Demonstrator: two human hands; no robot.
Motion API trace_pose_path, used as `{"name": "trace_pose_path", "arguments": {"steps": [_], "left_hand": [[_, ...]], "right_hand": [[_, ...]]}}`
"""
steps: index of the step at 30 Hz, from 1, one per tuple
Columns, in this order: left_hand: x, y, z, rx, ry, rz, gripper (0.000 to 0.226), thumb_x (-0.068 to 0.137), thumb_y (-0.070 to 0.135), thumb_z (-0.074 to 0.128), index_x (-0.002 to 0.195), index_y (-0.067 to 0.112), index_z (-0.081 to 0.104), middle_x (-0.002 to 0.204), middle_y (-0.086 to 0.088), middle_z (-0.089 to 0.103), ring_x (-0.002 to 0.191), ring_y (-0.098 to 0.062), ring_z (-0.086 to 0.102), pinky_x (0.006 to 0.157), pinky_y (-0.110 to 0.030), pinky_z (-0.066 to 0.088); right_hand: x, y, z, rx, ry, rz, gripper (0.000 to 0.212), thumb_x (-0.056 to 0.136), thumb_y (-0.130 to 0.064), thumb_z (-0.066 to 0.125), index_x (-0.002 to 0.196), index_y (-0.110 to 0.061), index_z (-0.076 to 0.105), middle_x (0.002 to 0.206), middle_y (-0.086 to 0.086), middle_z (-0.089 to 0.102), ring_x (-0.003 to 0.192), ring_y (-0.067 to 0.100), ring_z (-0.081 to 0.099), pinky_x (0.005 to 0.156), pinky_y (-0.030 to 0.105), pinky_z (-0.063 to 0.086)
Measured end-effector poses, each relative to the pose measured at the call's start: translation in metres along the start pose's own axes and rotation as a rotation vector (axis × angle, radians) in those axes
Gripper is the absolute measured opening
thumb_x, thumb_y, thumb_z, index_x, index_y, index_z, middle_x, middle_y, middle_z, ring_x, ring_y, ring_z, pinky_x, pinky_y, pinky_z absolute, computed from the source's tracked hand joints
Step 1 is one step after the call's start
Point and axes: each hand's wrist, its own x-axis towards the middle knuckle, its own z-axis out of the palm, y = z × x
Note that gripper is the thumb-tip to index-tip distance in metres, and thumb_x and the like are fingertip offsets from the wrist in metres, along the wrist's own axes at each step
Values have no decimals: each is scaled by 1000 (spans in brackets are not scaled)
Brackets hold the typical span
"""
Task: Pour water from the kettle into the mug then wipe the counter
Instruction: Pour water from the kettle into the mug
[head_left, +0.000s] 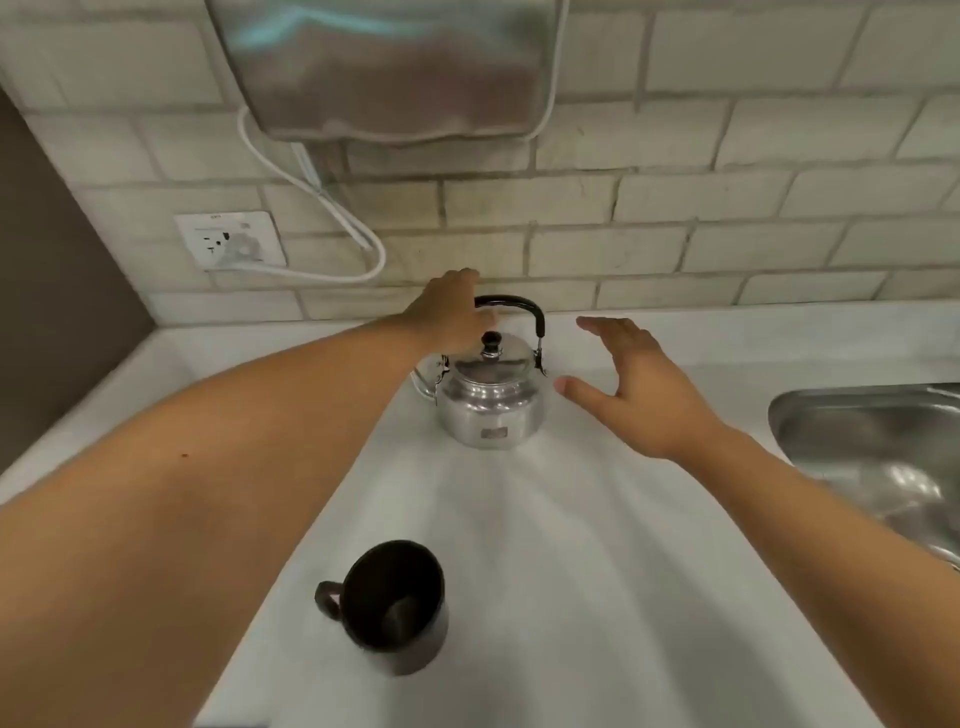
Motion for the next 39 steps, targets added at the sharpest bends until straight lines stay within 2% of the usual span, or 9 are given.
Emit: {"name": "trace_pose_path", "arguments": {"steps": [3,5,12,15,20,25,30,33,39], "left_hand": [[23,-6,7,43,-61,-33,32,91,27,50,114,5,53,104,-14,62,86,-25,56,60,-30,41],[29,-12,12,3,-51,-31,25,93,22,45,105,4,56,90,-10,60,77,-22,53,53,-26,34],[17,-12,15,-151,29,78,7,92,20,52,90,13,51,70,7,50,61,-8,47,51,-13,35],[5,-3,14,-231,39,139,8,90,13,58,94,12,51,76,3,55,67,-13,52,60,-20,40],[-15,14,0,-343,63,165,26,89,13,62,100,11,38,75,5,47,63,-7,44,59,-19,37],[-44,31,-27,-437,38,190,23,88,17,61,100,18,41,76,9,49,62,0,46,56,-7,37],[-83,43,-58,-509,-9,182,41,83,19,68,119,23,48,105,6,61,93,-4,61,83,-18,49],[-119,35,-79,-591,162,199,43,84,23,69,123,20,50,112,3,61,101,-7,59,89,-17,48],[-199,-25,-71,-897,559,49,14,93,34,54,87,27,65,90,6,70,84,-4,66,85,-22,49]], "right_hand": [[31,17,7,68,-8,9,70,83,-55,57,142,-26,32,144,-6,39,129,13,32,93,25,28],[50,21,15,86,-32,4,71,83,-56,58,142,-27,32,144,-6,38,131,13,30,94,25,26],[107,11,40,65,-152,-100,68,87,-39,60,143,-15,30,141,5,42,129,21,36,96,25,28],[126,2,38,42,-246,-65,56,86,-31,58,137,-17,38,120,7,58,101,21,56,77,26,42],[130,-12,20,61,-340,1,6,84,-27,56,79,-26,54,75,1,61,64,20,57,55,31,42],[113,-40,-6,67,-206,-17,24,74,-25,56,54,-20,46,52,-4,47,52,16,45,50,31,33],[87,-69,-33,18,-106,59,36,62,-50,49,46,-21,35,44,-7,34,45,14,35,48,30,27],[68,-80,-49,-35,-78,89,45,66,-58,46,45,-22,28,44,-7,27,45,15,30,48,30,24],[27,-101,-70,-246,103,171,64,66,-79,41,44,-19,31,41,-3,34,43,18,40,47,29,31]]}}
